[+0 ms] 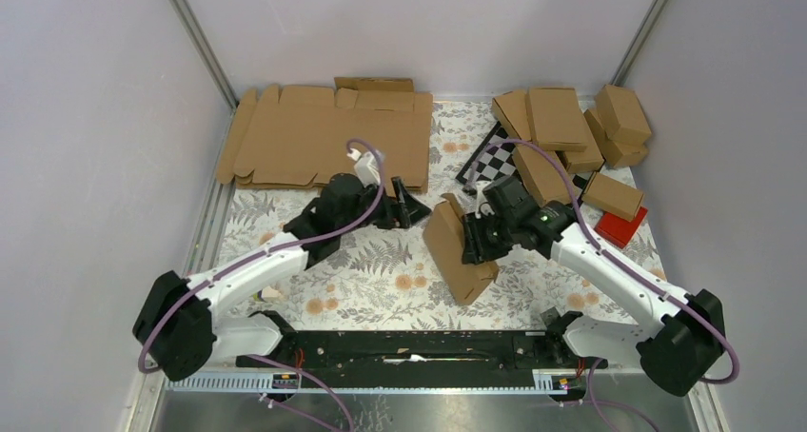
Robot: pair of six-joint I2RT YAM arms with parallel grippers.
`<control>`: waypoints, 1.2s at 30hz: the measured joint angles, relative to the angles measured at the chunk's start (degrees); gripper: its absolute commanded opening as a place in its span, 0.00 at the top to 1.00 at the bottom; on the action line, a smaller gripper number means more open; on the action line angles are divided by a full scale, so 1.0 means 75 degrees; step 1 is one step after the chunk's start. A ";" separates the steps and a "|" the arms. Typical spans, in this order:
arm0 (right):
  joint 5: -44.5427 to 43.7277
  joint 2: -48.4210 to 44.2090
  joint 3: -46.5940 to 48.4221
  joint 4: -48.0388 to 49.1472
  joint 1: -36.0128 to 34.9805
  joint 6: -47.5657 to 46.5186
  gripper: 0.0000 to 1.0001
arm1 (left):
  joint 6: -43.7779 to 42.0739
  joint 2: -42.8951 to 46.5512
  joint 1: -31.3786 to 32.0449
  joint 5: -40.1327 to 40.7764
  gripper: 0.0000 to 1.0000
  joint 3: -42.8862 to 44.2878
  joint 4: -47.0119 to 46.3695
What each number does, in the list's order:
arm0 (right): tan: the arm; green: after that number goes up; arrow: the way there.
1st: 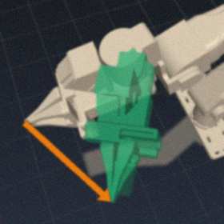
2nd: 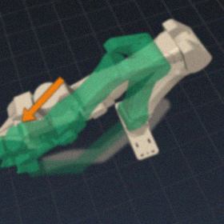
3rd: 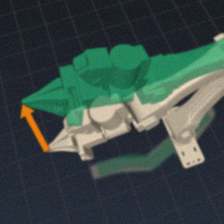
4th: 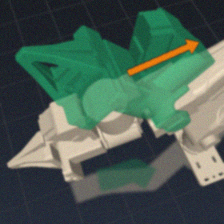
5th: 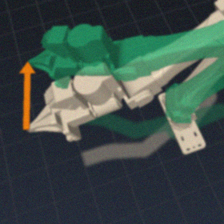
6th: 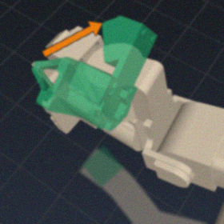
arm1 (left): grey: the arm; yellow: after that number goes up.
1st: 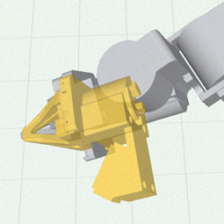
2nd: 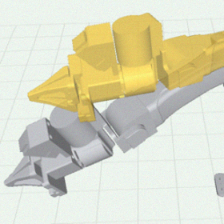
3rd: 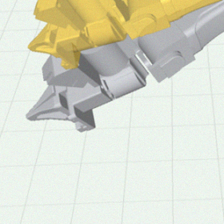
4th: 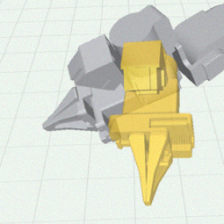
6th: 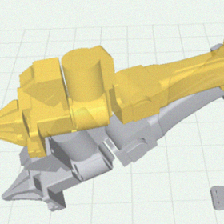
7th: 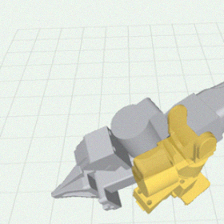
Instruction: Fold the paper box
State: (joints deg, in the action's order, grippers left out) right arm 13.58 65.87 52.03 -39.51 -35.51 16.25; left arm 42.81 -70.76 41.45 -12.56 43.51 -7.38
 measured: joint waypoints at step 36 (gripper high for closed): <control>-0.0956 0.1786 0.1271 0.0813 -0.2151 -0.1105 0.29 | -0.0157 0.0000 -0.1521 -0.1189 0.53 -0.2130 -0.2203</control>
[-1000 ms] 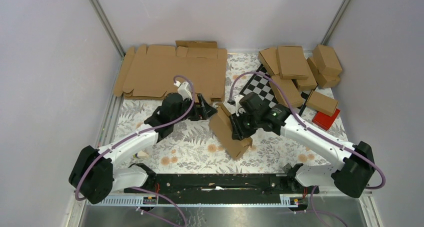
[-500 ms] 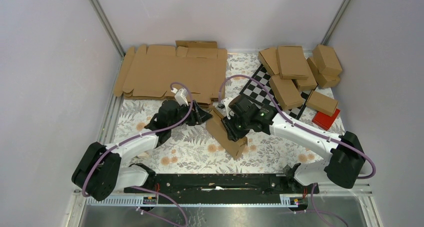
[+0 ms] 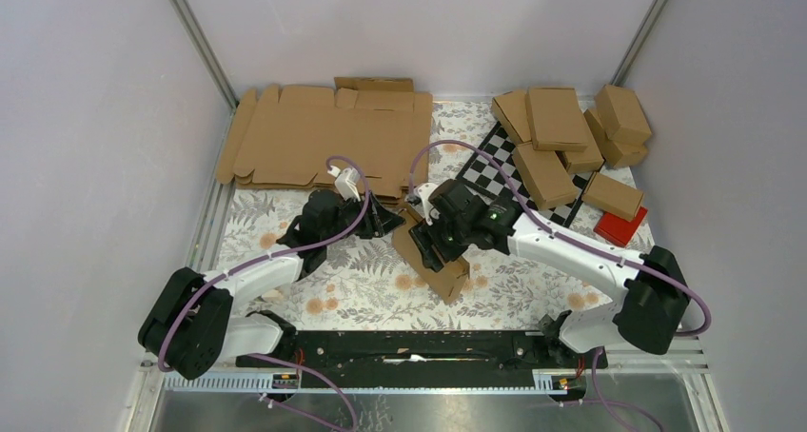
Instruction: Fold the paper box
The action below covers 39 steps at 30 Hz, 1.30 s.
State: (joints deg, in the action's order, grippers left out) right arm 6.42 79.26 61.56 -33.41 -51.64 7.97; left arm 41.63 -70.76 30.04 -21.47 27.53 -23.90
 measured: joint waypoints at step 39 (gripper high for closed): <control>-0.0909 0.0446 0.0399 -0.0073 -0.0545 0.0119 0.64 | -0.0758 0.0020 -0.0393 -0.0233 0.45 0.0527 0.0242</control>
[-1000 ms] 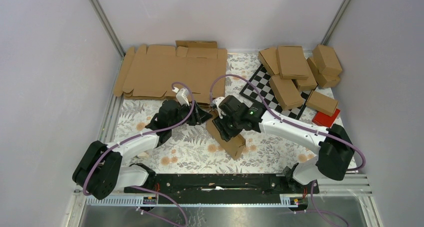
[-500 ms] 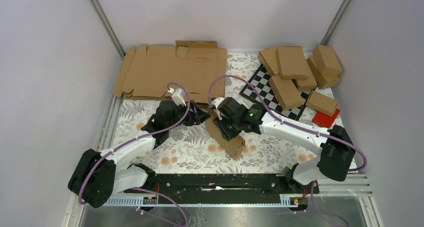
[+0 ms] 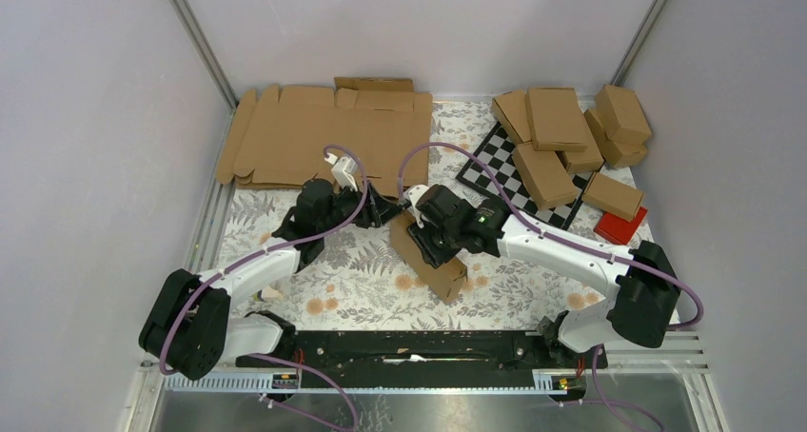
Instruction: Fold the paper box
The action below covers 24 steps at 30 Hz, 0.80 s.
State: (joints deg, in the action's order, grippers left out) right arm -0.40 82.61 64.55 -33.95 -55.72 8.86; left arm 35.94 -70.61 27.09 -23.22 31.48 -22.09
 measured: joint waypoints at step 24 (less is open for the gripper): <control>0.0137 0.0015 0.0003 -0.0117 -0.0003 -0.0093 0.51 | -0.0970 -0.0006 0.0137 -0.0935 1.00 0.0105 -0.0475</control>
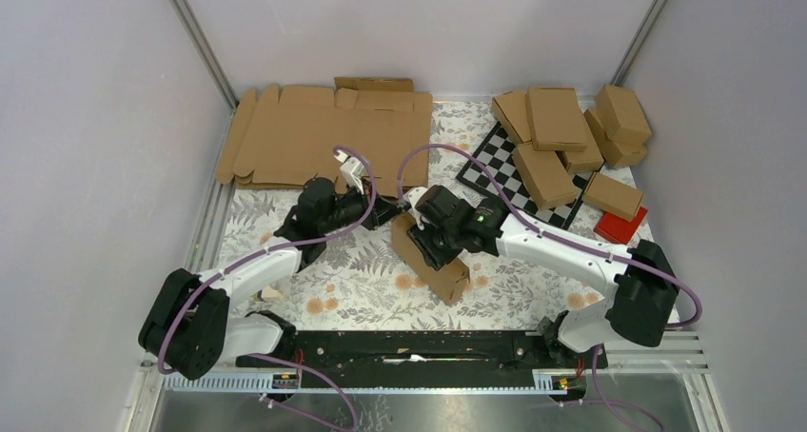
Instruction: Fold the paper box
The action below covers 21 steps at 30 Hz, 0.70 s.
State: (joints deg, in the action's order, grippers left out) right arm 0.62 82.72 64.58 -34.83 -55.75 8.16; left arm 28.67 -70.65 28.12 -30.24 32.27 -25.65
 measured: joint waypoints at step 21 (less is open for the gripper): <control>-0.0627 0.0463 0.0414 -0.0291 -0.0009 0.0111 0.49 | -0.0790 0.0428 0.0685 0.1478 1.00 -0.0216 0.0393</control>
State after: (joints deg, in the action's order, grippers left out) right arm -4.08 86.19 67.68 -37.01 -55.81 8.99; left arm 22.74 -67.44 33.26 -19.16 30.65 -22.70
